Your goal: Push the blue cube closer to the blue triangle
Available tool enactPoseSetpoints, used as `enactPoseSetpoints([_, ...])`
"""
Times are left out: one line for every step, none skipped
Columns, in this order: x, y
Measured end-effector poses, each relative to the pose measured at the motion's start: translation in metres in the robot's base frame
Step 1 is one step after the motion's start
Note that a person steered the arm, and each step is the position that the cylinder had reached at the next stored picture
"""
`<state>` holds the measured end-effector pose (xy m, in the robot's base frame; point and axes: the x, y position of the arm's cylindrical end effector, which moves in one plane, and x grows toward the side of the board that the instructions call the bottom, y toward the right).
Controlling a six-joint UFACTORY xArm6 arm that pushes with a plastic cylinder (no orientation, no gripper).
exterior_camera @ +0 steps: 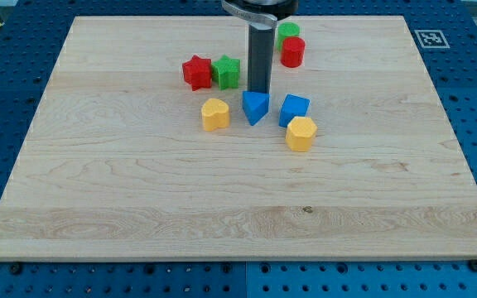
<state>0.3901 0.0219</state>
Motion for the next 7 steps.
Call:
enactPoseSetpoints([0.015, -0.01])
enactPoseSetpoints([0.008, -0.015])
enactPoseSetpoints([-0.025, -0.002])
enactPoseSetpoints([-0.03, 0.046])
enactPoseSetpoints([-0.018, 0.103])
enactPoseSetpoints([0.012, 0.118])
enactPoseSetpoints([0.018, 0.091])
